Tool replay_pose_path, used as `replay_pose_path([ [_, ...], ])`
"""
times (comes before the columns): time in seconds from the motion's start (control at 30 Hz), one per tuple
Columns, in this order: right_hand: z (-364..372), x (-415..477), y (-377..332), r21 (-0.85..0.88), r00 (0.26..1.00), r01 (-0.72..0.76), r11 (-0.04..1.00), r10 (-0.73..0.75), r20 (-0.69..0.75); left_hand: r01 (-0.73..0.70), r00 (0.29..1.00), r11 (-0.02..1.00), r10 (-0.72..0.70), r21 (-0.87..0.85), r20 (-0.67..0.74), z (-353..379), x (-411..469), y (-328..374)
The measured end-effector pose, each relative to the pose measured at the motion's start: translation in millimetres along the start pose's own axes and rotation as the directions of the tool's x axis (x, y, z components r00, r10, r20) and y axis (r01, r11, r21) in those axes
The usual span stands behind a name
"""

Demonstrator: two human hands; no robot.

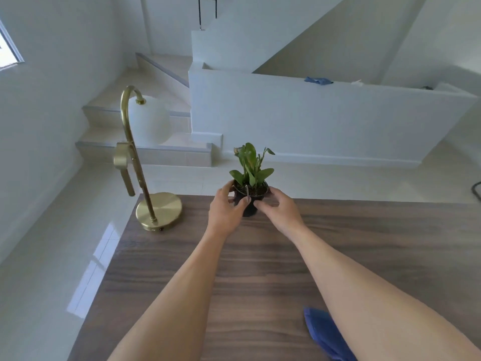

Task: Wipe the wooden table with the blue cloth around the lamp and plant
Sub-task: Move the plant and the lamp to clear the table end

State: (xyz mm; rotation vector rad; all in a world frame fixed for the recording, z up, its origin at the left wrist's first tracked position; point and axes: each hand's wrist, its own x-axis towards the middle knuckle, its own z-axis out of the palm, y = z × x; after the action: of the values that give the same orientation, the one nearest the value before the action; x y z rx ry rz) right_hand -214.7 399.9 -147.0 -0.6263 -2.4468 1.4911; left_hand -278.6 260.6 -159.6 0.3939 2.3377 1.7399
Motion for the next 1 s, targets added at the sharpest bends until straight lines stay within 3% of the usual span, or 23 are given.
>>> replay_pose_path([
  [0.3,-128.0,-7.4,63.8,-0.069,0.99,-0.123,0.99,0.117,-0.081,0.014,0.99,1.0,-0.017,0.024,0.139,134.7,-12.3,39.3],
  [0.5,-178.0,-0.5,95.4,-0.015,0.993,-0.1,0.995,0.099,-0.071,0.0,0.988,1.0,-0.001,0.008,0.154,196.0,-17.3,47.9],
  [0.8,-182.9,7.2,127.7,0.051,0.991,-0.101,0.994,0.105,-0.082,0.011,0.988,0.999,-0.016,0.031,0.156,215.7,-14.6,39.8],
  [0.9,-174.1,-0.3,131.2,0.024,0.956,-0.234,0.972,0.235,-0.178,0.025,0.983,0.995,-0.042,0.1,0.179,211.5,-18.0,39.6],
  [1.0,-157.4,-19.8,124.1,0.018,0.908,-0.324,0.946,0.316,-0.275,0.052,0.991,0.981,-0.073,0.186,0.108,196.4,-24.3,35.2],
])
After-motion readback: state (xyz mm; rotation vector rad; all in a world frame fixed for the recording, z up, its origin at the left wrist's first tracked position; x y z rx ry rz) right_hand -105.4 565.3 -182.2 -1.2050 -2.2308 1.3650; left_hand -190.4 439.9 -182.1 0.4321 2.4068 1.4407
